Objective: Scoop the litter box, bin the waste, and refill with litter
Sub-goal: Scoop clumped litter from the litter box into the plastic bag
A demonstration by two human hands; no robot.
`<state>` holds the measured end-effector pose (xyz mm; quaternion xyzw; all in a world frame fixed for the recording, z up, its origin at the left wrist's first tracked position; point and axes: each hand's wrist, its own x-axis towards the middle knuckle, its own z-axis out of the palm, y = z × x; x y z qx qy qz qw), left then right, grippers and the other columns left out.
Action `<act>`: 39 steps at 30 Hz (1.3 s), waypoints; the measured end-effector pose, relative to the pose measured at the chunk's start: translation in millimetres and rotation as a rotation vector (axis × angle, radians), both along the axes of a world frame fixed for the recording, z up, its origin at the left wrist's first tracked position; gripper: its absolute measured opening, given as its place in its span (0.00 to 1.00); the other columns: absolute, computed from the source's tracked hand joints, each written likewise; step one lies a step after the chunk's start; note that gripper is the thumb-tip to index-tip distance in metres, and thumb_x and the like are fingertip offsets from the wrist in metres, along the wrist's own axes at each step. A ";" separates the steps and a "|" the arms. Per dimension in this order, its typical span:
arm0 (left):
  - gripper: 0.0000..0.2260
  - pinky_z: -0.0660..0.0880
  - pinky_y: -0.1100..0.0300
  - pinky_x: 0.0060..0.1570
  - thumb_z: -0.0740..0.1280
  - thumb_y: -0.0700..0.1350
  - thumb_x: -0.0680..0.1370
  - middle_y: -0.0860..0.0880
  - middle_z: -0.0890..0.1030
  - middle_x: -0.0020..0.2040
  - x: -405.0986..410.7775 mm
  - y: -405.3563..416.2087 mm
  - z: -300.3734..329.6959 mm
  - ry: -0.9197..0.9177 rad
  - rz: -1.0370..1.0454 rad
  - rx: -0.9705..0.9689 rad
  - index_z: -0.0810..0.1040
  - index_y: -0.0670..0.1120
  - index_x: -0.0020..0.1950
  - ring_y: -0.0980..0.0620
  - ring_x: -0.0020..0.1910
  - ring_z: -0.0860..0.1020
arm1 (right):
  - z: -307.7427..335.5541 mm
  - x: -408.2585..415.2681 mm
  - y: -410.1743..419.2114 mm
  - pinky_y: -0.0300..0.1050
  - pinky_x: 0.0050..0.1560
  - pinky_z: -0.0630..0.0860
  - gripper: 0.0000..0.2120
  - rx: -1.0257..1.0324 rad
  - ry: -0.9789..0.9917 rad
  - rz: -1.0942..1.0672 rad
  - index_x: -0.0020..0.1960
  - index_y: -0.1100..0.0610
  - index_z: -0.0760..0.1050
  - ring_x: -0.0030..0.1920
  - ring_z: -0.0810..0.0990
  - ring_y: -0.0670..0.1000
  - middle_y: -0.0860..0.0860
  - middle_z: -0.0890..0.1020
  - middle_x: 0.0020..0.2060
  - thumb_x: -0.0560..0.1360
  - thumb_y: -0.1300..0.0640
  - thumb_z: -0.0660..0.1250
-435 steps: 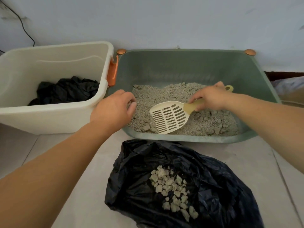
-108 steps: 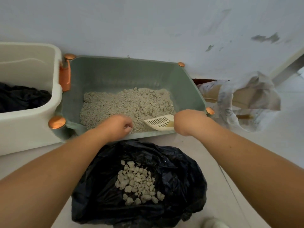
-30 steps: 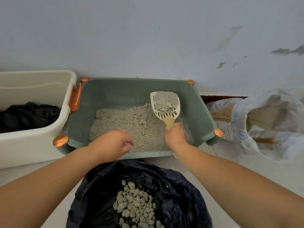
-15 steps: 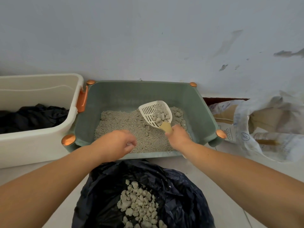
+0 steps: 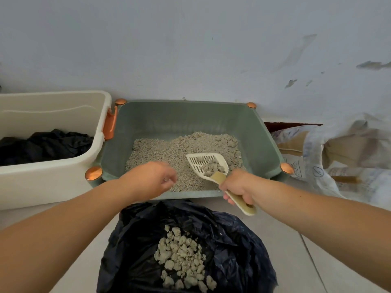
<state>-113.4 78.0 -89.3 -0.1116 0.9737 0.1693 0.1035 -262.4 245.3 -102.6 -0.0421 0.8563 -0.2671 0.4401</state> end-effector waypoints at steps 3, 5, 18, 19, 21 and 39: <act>0.10 0.74 0.55 0.55 0.61 0.47 0.79 0.52 0.77 0.53 -0.9 1.7 4.1 -0.007 -0.001 -0.012 0.79 0.51 0.56 0.52 0.51 0.76 | 9.9 1.6 5.0 0.40 0.32 0.74 0.14 0.050 -0.046 0.078 0.63 0.65 0.67 0.33 0.74 0.50 0.58 0.75 0.37 0.78 0.65 0.62; 0.10 0.74 0.54 0.55 0.61 0.47 0.79 0.52 0.77 0.53 -1.0 2.7 5.6 -0.006 -0.002 -0.011 0.79 0.51 0.56 0.52 0.51 0.76 | 17.3 1.1 7.4 0.41 0.33 0.76 0.12 0.087 -0.055 0.139 0.61 0.65 0.67 0.34 0.75 0.50 0.58 0.75 0.38 0.78 0.66 0.61; 0.10 0.75 0.53 0.53 0.61 0.48 0.79 0.54 0.74 0.47 5.1 2.5 5.9 0.021 -0.025 -0.014 0.80 0.50 0.55 0.53 0.49 0.76 | 29.1 -2.1 -17.7 0.39 0.28 0.77 0.08 0.199 -0.018 0.331 0.55 0.67 0.70 0.30 0.77 0.50 0.59 0.78 0.35 0.79 0.62 0.61; 0.10 0.75 0.54 0.54 0.61 0.48 0.79 0.54 0.75 0.48 6.1 1.6 5.1 0.015 -0.023 -0.016 0.79 0.51 0.55 0.53 0.49 0.76 | 23.9 2.2 -18.7 0.38 0.25 0.76 0.11 0.167 -0.013 0.297 0.59 0.67 0.69 0.30 0.76 0.50 0.59 0.77 0.36 0.79 0.62 0.61; 0.10 0.74 0.55 0.54 0.61 0.47 0.79 0.53 0.77 0.49 7.6 -1.2 2.7 0.015 -0.014 -0.019 0.79 0.51 0.55 0.54 0.49 0.75 | 12.5 11.7 -20.8 0.37 0.24 0.74 0.14 0.095 -0.002 0.224 0.63 0.65 0.66 0.31 0.75 0.50 0.59 0.75 0.38 0.79 0.63 0.61; 0.09 0.75 0.54 0.54 0.61 0.47 0.78 0.55 0.75 0.49 17.5 -16.9 -19.5 0.010 0.042 0.062 0.79 0.52 0.54 0.54 0.49 0.75 | -37.7 20.4 -84.8 0.46 0.53 0.79 0.12 -0.131 0.047 -0.152 0.62 0.65 0.68 0.40 0.77 0.52 0.55 0.73 0.35 0.79 0.64 0.60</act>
